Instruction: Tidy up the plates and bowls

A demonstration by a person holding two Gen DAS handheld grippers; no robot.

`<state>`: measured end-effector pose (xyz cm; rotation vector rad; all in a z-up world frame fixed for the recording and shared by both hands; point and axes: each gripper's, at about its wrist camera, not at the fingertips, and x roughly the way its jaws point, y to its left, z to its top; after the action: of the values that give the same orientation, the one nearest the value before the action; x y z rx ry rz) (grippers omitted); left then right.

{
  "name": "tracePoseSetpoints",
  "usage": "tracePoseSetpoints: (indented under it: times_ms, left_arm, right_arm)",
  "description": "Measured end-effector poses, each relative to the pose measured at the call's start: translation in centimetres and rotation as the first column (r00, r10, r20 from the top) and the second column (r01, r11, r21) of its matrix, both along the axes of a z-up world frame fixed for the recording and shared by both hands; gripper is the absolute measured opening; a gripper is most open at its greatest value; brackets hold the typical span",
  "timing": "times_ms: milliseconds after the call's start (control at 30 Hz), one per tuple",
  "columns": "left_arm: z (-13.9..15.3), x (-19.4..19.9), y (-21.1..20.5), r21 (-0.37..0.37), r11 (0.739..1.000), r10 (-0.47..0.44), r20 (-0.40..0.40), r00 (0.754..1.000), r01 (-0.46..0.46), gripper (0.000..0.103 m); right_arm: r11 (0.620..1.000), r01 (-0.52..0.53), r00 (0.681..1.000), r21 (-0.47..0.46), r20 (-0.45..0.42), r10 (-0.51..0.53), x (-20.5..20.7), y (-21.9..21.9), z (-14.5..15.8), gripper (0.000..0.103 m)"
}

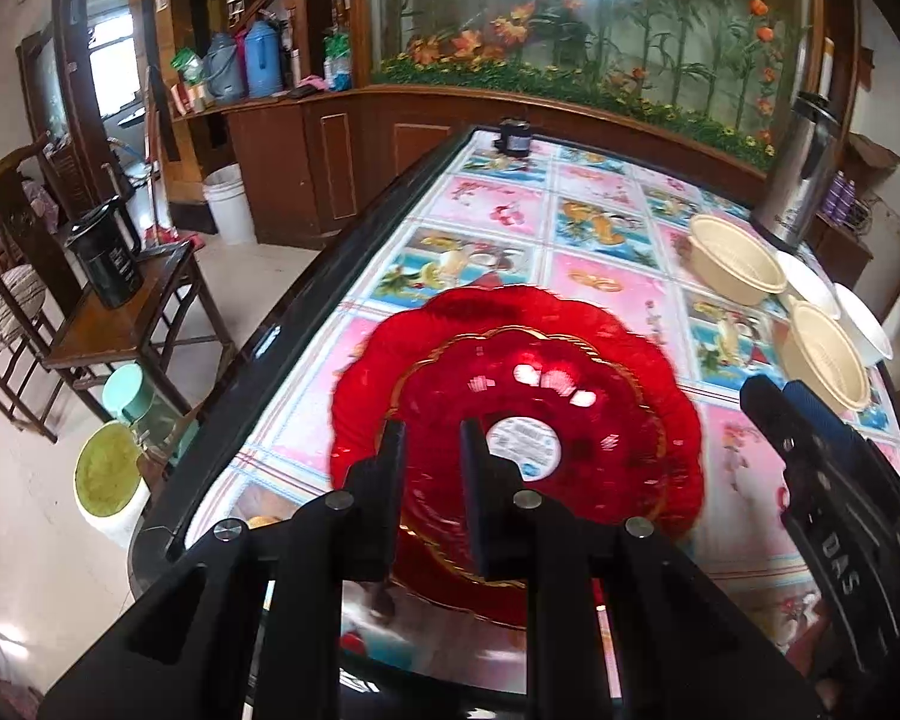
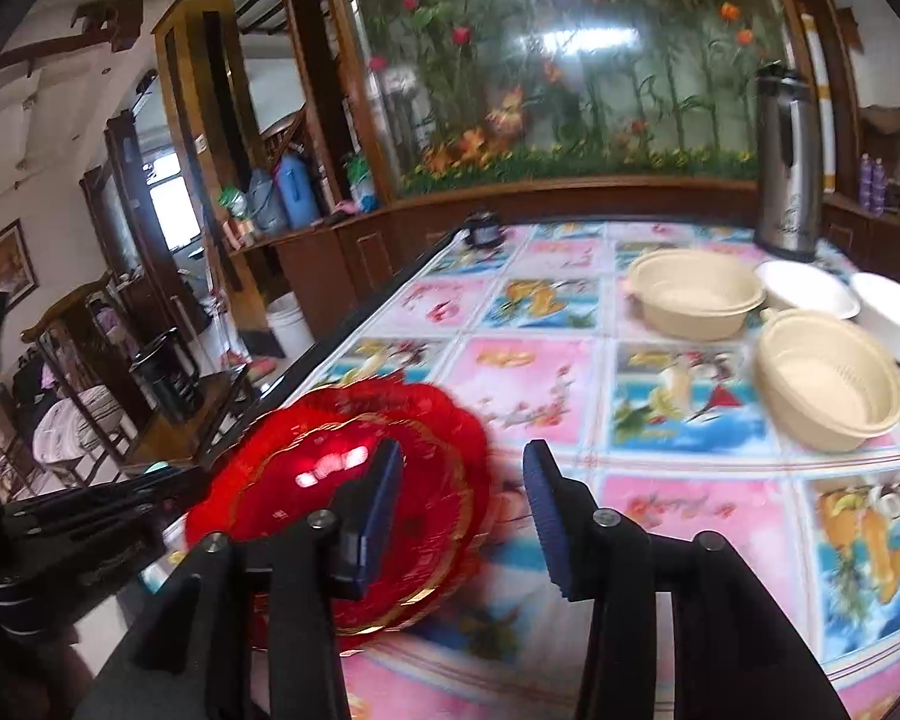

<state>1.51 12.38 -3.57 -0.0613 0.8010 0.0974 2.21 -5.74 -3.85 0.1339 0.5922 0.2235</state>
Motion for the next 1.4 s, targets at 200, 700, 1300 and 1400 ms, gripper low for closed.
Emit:
tracePoseSetpoints:
  times_ms: [200,700,1300,1400]
  left_arm:
    - [0.7,-0.8,-4.0,0.030,0.996,-0.082,0.016,0.996,0.082,0.027]
    - [1.3,-0.9,-17.2,0.094,0.948,-0.307,0.011,0.952,0.305,0.028]
    - [1.7,3.3,-25.1,0.092,0.917,-0.389,-0.020,0.921,0.389,0.028]
    - [1.5,3.9,-25.5,0.089,0.918,-0.386,-0.024,0.922,0.386,0.028]
  right_arm:
    - [0.994,0.110,0.994,0.012,0.016,-0.111,-0.3,-5.6,-0.6,0.051]
    - [0.943,0.334,0.942,0.001,0.029,-0.334,-3.6,-18.6,-1.5,0.052]
    - [0.907,0.419,0.908,-0.045,0.058,-0.416,-1.5,-26.2,1.8,0.055]
    - [0.906,0.422,0.906,-0.049,0.049,-0.419,-0.7,-26.7,1.7,0.055]
